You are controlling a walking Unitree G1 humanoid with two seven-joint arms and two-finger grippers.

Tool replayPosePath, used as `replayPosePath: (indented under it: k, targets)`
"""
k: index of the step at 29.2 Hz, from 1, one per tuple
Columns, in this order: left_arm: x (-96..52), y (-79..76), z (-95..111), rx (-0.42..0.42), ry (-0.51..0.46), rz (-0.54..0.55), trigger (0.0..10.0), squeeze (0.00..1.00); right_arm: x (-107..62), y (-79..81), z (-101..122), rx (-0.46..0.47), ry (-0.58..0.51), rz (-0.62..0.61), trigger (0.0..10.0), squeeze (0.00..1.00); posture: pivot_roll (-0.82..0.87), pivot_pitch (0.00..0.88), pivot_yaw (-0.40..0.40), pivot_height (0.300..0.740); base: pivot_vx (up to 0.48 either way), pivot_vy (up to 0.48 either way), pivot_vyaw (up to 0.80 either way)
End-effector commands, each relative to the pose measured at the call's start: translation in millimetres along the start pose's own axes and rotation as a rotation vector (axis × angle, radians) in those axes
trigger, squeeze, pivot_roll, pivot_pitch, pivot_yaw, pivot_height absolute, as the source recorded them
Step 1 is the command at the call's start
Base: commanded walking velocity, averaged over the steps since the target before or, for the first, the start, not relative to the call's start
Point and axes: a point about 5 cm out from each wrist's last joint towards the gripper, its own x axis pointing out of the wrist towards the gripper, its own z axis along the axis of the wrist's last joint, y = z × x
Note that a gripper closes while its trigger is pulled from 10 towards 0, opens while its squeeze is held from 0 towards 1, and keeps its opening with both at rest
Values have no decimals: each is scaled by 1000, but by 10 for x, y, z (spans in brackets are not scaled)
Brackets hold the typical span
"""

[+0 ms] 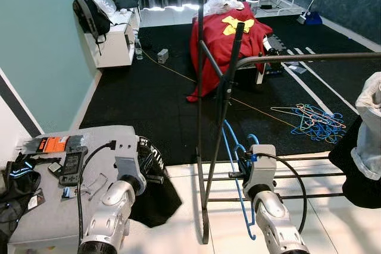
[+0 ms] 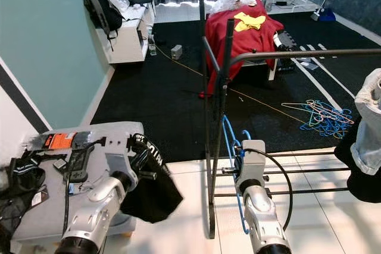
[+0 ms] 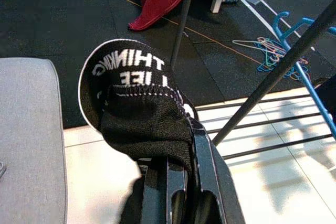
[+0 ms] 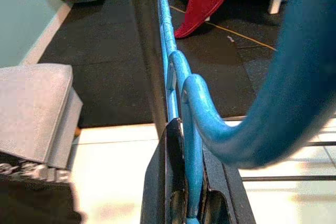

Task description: Hang hanger

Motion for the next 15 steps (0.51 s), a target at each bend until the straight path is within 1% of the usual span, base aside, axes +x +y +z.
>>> replayPosePath:
  k: [1,7,15]
  targets:
    - [12,-22,7,0,-3,-5,10000,0,16,31,-22,16,18,15,10000,0,-82,46,3,740,-259,0,0]
    - [22,-47,10,7,-4,-10,10000,0,31,53,-22,21,23,40,10000,0,-74,57,-17,740,-259,0,0]
    - [-12,-53,5,21,6,-19,10000,0,13,82,-51,33,34,48,10000,0,-73,63,-2,740,-260,0,0]
